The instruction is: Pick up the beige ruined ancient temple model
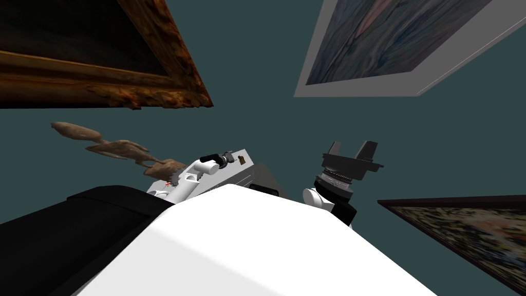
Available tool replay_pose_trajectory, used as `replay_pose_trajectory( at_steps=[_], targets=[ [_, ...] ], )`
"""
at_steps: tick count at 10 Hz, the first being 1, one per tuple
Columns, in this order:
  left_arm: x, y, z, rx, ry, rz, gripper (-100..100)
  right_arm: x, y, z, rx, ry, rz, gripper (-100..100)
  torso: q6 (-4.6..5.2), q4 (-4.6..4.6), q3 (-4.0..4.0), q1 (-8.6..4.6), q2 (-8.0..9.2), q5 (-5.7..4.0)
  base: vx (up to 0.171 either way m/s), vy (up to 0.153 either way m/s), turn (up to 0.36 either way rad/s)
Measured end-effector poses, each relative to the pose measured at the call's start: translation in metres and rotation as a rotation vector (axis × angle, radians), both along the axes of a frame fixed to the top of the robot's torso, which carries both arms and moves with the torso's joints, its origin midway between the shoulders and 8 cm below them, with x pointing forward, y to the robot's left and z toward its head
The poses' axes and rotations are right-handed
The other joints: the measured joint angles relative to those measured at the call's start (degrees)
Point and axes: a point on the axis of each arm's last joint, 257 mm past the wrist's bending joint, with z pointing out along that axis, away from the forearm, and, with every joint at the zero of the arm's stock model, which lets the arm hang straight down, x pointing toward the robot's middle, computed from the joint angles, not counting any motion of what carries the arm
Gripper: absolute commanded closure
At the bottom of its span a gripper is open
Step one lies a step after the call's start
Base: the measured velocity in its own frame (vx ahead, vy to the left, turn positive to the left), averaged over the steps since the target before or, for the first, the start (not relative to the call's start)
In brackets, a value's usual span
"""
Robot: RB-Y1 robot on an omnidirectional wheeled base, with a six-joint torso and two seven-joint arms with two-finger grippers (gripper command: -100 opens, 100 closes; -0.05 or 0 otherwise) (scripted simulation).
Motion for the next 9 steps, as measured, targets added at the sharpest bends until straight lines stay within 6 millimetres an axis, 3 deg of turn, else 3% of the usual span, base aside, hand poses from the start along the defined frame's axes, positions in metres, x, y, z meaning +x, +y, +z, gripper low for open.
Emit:
replay_pose_trajectory(
  at_steps=[6,9],
  targets=[
    [-0.013,0.017,-0.032,-0.009,0.165,0.032,-100,0.0,0.0,0.0,0.0,0.0,0.0,0,0.0,0.01,0.03,0.05,0.04,0.01,0.064,-0.053,-0.072],
    [-0.034,0.027,-0.055,-0.019,0.271,0.057,-100,0.0,0.0,0.0,0.0,0.0,0.0,0,-0.01,0.0,0.0,0.05,0.0,0.02,0.059,-0.032,-0.047]
  ],
)
